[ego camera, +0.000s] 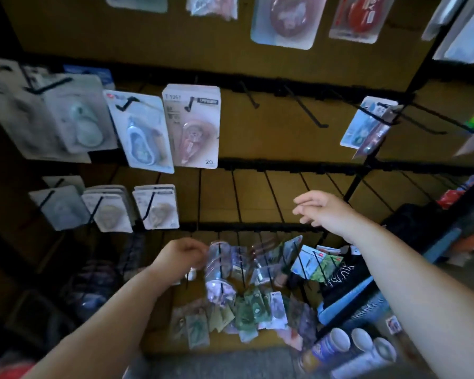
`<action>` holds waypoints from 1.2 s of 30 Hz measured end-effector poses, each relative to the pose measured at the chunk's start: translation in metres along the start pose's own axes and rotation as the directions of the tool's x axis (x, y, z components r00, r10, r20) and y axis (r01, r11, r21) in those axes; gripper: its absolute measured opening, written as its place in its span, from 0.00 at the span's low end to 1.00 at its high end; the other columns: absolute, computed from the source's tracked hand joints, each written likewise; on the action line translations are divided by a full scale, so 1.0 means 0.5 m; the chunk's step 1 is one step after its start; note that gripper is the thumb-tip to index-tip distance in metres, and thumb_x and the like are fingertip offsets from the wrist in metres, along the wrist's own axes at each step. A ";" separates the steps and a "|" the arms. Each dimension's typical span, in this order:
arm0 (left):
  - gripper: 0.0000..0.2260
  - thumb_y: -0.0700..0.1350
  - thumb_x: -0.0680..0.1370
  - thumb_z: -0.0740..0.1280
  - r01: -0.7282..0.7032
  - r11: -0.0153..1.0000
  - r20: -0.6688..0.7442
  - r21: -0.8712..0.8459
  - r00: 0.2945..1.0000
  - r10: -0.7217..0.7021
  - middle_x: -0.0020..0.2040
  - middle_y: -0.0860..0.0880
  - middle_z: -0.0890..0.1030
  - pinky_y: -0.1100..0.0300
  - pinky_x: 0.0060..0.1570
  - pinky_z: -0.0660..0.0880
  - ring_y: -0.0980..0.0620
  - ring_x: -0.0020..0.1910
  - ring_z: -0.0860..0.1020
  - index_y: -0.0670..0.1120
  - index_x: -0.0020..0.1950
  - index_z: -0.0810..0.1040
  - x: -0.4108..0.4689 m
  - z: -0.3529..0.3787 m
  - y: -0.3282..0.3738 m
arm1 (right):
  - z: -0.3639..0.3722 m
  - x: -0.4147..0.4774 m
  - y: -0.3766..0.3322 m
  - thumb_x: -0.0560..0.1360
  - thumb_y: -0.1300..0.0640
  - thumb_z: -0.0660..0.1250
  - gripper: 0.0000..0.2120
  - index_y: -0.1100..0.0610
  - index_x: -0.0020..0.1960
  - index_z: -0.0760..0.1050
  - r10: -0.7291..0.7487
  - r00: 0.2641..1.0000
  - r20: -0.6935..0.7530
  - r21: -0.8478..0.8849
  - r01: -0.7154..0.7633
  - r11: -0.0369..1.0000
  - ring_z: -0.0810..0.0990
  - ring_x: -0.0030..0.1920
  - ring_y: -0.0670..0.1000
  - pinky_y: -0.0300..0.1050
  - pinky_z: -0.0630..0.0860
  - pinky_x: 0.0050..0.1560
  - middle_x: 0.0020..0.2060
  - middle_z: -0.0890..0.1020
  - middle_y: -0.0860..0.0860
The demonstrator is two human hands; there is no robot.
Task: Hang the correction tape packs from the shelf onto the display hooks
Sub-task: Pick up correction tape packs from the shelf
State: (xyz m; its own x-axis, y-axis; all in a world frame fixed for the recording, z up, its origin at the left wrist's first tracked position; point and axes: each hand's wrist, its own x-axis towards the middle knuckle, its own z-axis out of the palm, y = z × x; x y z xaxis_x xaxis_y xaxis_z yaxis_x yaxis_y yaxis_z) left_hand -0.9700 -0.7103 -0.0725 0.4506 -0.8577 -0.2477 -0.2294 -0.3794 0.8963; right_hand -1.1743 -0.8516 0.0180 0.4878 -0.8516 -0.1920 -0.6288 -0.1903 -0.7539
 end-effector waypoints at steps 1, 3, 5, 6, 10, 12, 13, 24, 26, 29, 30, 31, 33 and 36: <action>0.14 0.33 0.75 0.62 0.013 1.000 -0.021 -0.007 1.000 -0.013 0.30 0.52 0.77 0.78 0.21 0.65 0.60 0.29 0.74 0.47 0.31 0.74 -0.016 -0.003 -0.012 | 0.014 -0.010 0.001 0.77 0.61 0.60 0.08 0.53 0.54 0.71 -0.010 1.000 0.029 -0.004 0.011 1.000 0.77 0.46 0.50 0.43 0.72 0.49 0.54 0.80 0.55; 0.15 0.33 0.75 0.62 0.041 0.999 -0.053 -0.025 0.998 -0.043 0.28 0.52 0.77 0.78 0.19 0.63 0.60 0.26 0.74 0.48 0.30 0.73 -0.055 -0.002 -0.043 | 0.050 -0.031 0.005 0.77 0.61 0.60 0.11 0.57 0.59 0.72 -0.009 0.995 0.099 -0.033 0.012 0.999 0.76 0.48 0.51 0.42 0.72 0.47 0.56 0.79 0.56; 0.15 0.33 0.76 0.61 0.084 0.995 -0.057 -0.048 0.995 -0.087 0.30 0.50 0.75 0.78 0.20 0.64 0.61 0.22 0.75 0.47 0.31 0.73 -0.099 -0.002 -0.069 | 0.087 -0.049 0.005 0.76 0.62 0.60 0.16 0.59 0.63 0.69 -0.003 0.989 0.149 -0.038 0.009 0.999 0.76 0.49 0.51 0.39 0.72 0.44 0.58 0.78 0.56; 0.15 0.32 0.76 0.61 0.108 0.993 -0.054 -0.054 0.992 -0.111 0.31 0.49 0.75 0.77 0.20 0.65 0.61 0.22 0.76 0.46 0.31 0.73 -0.119 -0.003 -0.081 | 0.105 -0.056 0.004 0.76 0.61 0.61 0.17 0.58 0.65 0.68 -0.008 0.986 0.168 -0.037 0.014 0.999 0.76 0.48 0.51 0.40 0.72 0.45 0.58 0.78 0.55; 0.09 0.33 0.77 0.60 0.170 0.980 -0.114 -0.105 0.977 -0.181 0.34 0.49 0.75 0.76 0.20 0.67 0.55 0.32 0.73 0.41 0.38 0.74 -0.161 -0.029 -0.111 | 0.175 -0.067 -0.001 0.76 0.61 0.61 0.18 0.58 0.65 0.67 -0.059 0.959 0.279 -0.044 0.074 0.996 0.76 0.46 0.50 0.38 0.71 0.41 0.58 0.79 0.56; 0.10 0.34 0.76 0.62 0.169 0.976 -0.182 -0.135 0.964 -0.192 0.35 0.50 0.75 0.77 0.21 0.67 0.55 0.30 0.74 0.43 0.36 0.75 -0.166 -0.043 -0.121 | 0.212 -0.067 -0.004 0.76 0.61 0.61 0.17 0.59 0.65 0.68 -0.090 0.934 0.345 -0.054 0.116 0.992 0.76 0.45 0.50 0.36 0.69 0.38 0.58 0.78 0.58; 0.11 0.35 0.76 0.62 0.169 0.975 -0.207 -0.142 0.958 -0.196 0.34 0.51 0.76 0.78 0.22 0.67 0.57 0.27 0.76 0.45 0.34 0.74 -0.169 -0.047 -0.129 | 0.230 -0.064 -0.004 0.76 0.62 0.61 0.17 0.60 0.64 0.69 -0.102 0.920 0.377 -0.055 0.132 0.990 0.75 0.45 0.50 0.35 0.69 0.37 0.58 0.78 0.58; 0.12 0.35 0.76 0.63 0.337 0.874 -0.413 -0.352 0.781 -0.468 0.34 0.45 0.77 0.62 0.38 0.72 0.48 0.40 0.75 0.46 0.34 0.75 -0.216 0.058 -0.343 | 0.435 0.005 0.150 0.76 0.62 0.61 0.16 0.61 0.63 0.69 -0.020 0.645 0.764 -0.134 0.189 0.973 0.75 0.43 0.49 0.37 0.70 0.41 0.36 0.74 0.46; 0.12 0.35 0.76 0.62 0.377 0.851 -0.400 -0.366 0.761 -0.510 0.34 0.45 0.76 0.70 0.29 0.69 0.49 0.35 0.74 0.46 0.34 0.74 -0.212 0.101 -0.406 | 0.486 0.026 0.219 0.76 0.63 0.61 0.16 0.61 0.63 0.69 0.012 0.641 0.768 -0.144 0.154 0.977 0.75 0.41 0.49 0.40 0.71 0.46 0.36 0.75 0.45; 0.10 0.35 0.76 0.61 0.393 0.830 -0.372 -0.396 0.758 -0.536 0.34 0.46 0.77 0.72 0.25 0.68 0.50 0.33 0.74 0.44 0.36 0.74 -0.185 0.152 -0.499 | 0.555 0.066 0.319 0.76 0.64 0.60 0.15 0.63 0.63 0.69 0.050 0.654 0.755 -0.147 0.095 0.984 0.74 0.36 0.46 0.37 0.70 0.41 0.43 0.78 0.53; 0.09 0.35 0.76 0.61 0.396 0.827 -0.367 -0.399 0.758 -0.540 0.34 0.47 0.77 0.74 0.24 0.68 0.51 0.33 0.75 0.44 0.38 0.75 -0.172 0.167 -0.528 | 0.576 0.078 0.350 0.76 0.64 0.60 0.15 0.63 0.62 0.69 0.060 0.665 0.744 -0.156 0.085 0.984 0.74 0.36 0.46 0.35 0.70 0.39 0.47 0.78 0.56; 0.08 0.35 0.76 0.61 0.394 0.828 -0.370 -0.400 0.757 -0.539 0.34 0.48 0.77 0.76 0.24 0.68 0.53 0.33 0.75 0.43 0.39 0.76 -0.155 0.180 -0.560 | 0.598 0.094 0.382 0.77 0.64 0.59 0.14 0.63 0.62 0.69 0.067 0.680 0.730 -0.155 0.070 0.985 0.74 0.36 0.46 0.31 0.70 0.35 0.49 0.79 0.59; 0.10 0.35 0.76 0.62 0.395 0.836 -0.379 -0.380 0.758 -0.530 0.34 0.49 0.77 0.77 0.24 0.67 0.55 0.33 0.75 0.45 0.37 0.76 -0.114 0.206 -0.627 | 0.642 0.123 0.446 0.77 0.64 0.59 0.14 0.62 0.62 0.70 0.076 0.699 0.711 -0.136 0.030 0.990 0.74 0.35 0.45 0.25 0.68 0.28 0.53 0.79 0.62; 0.12 0.35 0.76 0.62 0.403 0.852 -0.358 -0.333 0.782 -0.510 0.34 0.50 0.77 0.78 0.24 0.67 0.57 0.31 0.76 0.47 0.35 0.74 -0.038 0.257 -0.725 | 0.708 0.170 0.554 0.77 0.62 0.60 0.12 0.59 0.60 0.71 0.092 0.721 0.687 -0.128 -0.005 0.992 0.75 0.35 0.43 0.27 0.67 0.30 0.56 0.80 0.60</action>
State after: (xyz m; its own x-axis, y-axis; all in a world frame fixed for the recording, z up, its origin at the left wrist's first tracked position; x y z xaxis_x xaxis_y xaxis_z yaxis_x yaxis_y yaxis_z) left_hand -1.0061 -0.6008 -0.4399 0.7785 -0.3530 -0.5190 0.2737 -0.5532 0.7868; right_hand -1.0927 -0.8036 -0.4296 0.7094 -0.2964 -0.6395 -0.7037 -0.2467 -0.6663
